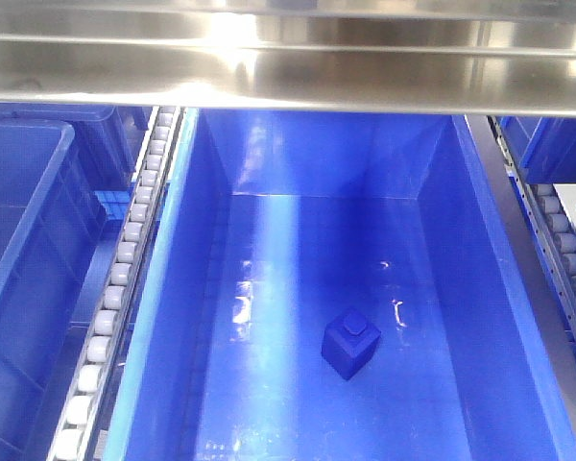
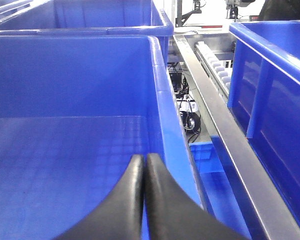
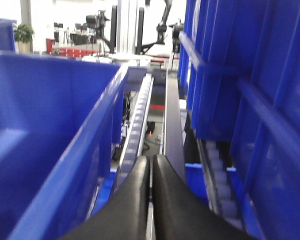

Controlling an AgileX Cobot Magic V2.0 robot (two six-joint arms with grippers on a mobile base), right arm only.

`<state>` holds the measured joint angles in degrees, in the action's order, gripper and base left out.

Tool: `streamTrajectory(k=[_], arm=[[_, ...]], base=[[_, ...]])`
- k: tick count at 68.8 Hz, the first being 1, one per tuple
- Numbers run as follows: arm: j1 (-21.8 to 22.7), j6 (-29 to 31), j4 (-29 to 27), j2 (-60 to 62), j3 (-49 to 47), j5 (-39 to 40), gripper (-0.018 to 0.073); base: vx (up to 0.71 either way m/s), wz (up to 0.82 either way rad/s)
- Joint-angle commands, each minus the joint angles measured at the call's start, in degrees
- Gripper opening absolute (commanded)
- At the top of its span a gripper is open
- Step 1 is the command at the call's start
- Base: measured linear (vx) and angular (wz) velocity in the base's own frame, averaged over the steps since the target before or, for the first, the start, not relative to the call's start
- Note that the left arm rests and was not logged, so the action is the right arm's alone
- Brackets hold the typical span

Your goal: Pour parts from conveyor to right shelf

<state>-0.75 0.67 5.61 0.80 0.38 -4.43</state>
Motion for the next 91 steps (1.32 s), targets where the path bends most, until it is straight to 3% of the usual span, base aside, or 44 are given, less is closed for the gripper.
streamTrajectory(k=[1, 91], arm=[[0.3, 0.0, -0.1, 0.8, 0.5, 7.2, -0.0010], [0.3, 0.0, -0.1, 0.8, 1.2, 8.4, -0.0010]], base=[[0.00, 0.00], [0.00, 0.00]])
